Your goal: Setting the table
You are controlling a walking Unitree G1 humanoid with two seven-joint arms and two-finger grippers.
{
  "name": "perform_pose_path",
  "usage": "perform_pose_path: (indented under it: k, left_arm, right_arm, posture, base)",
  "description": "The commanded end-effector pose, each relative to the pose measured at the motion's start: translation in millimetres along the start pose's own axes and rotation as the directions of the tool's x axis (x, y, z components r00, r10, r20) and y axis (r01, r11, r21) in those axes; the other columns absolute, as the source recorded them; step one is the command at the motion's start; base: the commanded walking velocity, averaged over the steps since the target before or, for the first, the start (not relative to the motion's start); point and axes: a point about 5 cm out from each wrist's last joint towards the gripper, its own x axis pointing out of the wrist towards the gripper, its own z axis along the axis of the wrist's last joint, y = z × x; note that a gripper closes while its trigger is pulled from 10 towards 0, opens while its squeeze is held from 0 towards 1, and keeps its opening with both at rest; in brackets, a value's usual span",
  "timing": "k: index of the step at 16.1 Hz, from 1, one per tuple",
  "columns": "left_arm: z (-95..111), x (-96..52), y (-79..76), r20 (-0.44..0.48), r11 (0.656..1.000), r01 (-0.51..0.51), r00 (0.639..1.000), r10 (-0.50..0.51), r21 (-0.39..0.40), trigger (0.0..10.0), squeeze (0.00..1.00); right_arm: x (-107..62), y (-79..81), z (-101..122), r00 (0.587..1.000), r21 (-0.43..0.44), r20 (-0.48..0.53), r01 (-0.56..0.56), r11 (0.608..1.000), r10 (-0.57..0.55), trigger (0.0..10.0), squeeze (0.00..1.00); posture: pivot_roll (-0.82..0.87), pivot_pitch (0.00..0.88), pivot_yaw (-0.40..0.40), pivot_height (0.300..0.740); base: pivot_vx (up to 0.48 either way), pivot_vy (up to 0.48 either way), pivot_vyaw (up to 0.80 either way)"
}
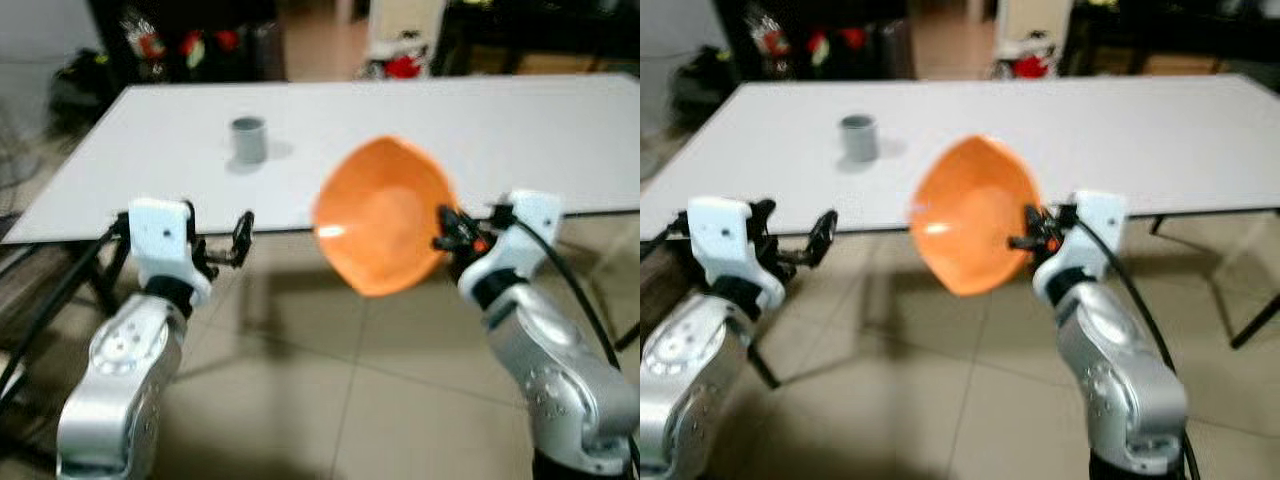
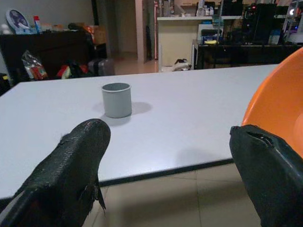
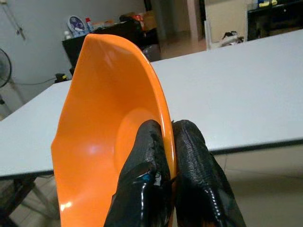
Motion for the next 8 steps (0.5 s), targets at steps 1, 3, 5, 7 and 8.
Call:
perform_pose_path:
  k: [1, 3, 5, 7, 8]
  left_arm:
    - [-0.9, 1.2, -0.3, -0.002, 1.000, -0.007, 1.000, 0.007, -0.002, 10.0, 0.00]
    - [-1.6, 0.3, 2.3, -0.004, 1.000, -0.025, 1.000, 0.025, -0.004, 10.0, 0.00]
    - [-2.8, -0.9, 4.3, -0.007, 0.999, -0.036, 0.999, 0.036, -0.009, 10.0, 0.00]
    - [-2.4, -1.9, 4.2, -0.007, 0.999, -0.034, 0.999, 0.034, -0.008, 10.0, 0.00]
    - [-3.1, -2.9, 3.8, -0.011, 0.999, -0.032, 0.999, 0.032, -0.007, 10.0, 0.00]
  right_arm:
    - [1.1, -3.1, 11.7, 0.999, -0.015, 0.045, 0.006, 1.000, -0.005, 10.0, 0.00]
    - [2.8, -3.1, 12.5, 0.999, -0.018, 0.043, -0.001, 1.000, 0.002, 10.0, 0.00]
    - [4.9, -2.4, 12.5, 0.999, -0.019, 0.039, -0.009, 1.000, 0.010, 10.0, 0.00]
    - [5.9, -0.2, 11.4, 0.999, -0.019, 0.034, -0.021, 1.000, 0.022, 10.0, 0.00]
    - [5.8, 0.2, 10.5, 0.999, -0.020, 0.031, -0.024, 1.000, 0.025, 10.0, 0.00]
  posture:
    - [-0.08, 0.000, 0.015, 0.740]
    - [-0.08, 0.000, 0.012, 0.740]
    - [-0.08, 0.000, 0.009, 0.740]
    - [-0.08, 0.000, 0.011, 0.740]
    - [-0.08, 0.000, 0.013, 0.740]
  base:
    - [0.281, 0.000, 0.00]
    - [0.277, 0.000, 0.00]
    - [0.281, 0.000, 0.00]
    - [0.281, 0.000, 0.00]
    - [0.281, 0.000, 0.00]
